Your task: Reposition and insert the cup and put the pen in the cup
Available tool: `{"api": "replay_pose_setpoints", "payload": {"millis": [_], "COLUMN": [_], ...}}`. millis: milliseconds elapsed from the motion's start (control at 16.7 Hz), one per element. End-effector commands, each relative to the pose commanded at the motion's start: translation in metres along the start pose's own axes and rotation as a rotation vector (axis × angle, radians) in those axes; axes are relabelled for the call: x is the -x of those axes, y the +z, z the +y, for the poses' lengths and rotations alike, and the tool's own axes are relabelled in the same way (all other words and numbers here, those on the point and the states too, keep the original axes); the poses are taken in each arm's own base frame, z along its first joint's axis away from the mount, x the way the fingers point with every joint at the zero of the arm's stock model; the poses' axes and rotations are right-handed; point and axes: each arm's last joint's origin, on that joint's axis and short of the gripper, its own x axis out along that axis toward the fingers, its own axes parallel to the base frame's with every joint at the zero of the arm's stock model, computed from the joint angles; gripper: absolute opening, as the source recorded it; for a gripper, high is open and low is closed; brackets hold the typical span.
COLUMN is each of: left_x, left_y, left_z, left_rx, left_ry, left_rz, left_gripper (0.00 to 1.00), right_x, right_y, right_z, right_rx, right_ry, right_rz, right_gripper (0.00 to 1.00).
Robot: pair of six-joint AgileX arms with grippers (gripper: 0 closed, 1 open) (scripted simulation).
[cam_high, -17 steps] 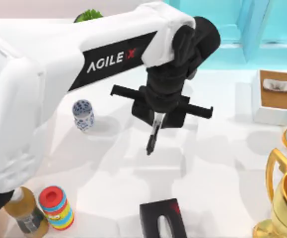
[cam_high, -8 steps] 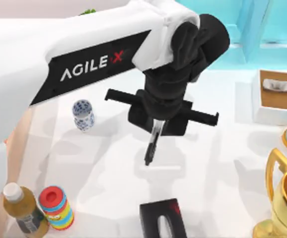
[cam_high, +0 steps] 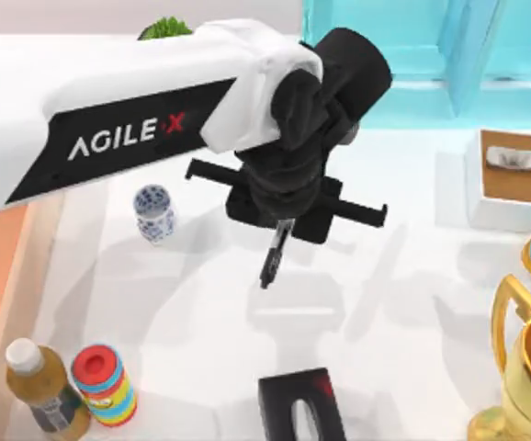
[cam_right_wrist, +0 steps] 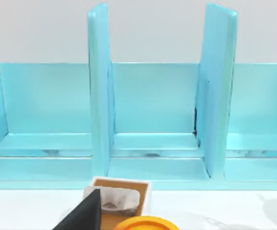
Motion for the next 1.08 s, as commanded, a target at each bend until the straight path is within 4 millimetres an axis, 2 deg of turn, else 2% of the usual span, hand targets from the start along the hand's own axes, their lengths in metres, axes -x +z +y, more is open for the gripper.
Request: {"api": "replay_pose_setpoints", "payload": {"millis": [300, 540, 780, 1080], "left_x": [-0.021, -0.031, -0.027, -0.008], "left_y": [-0.01, -0.029, -0.056, -0.096], "left_z": [0.032, 0.061, 0.087, 0.112], "left_rx": [-0.017, -0.012, 0.01, 0.058], "left_ry": [-0.029, -0.025, 0.002, 0.053], "left_rz": [-0.257, -0.516, -0.8, -1.134], "left_gripper": [0.0, 0.0, 0.0, 0.0], "right_x": [0.0, 0.0, 0.0, 0.0], "right_y": [0.0, 0.0, 0.0, 0.0], "right_z": [0.0, 0.0, 0.0, 0.0], "right_rx": [0.0, 0.0, 0.0, 0.0], "right_ry": [0.0, 0.0, 0.0, 0.0], "right_rz": [0.0, 0.0, 0.0, 0.0], "right_gripper": [1.0, 1.0, 1.0, 1.0]}}
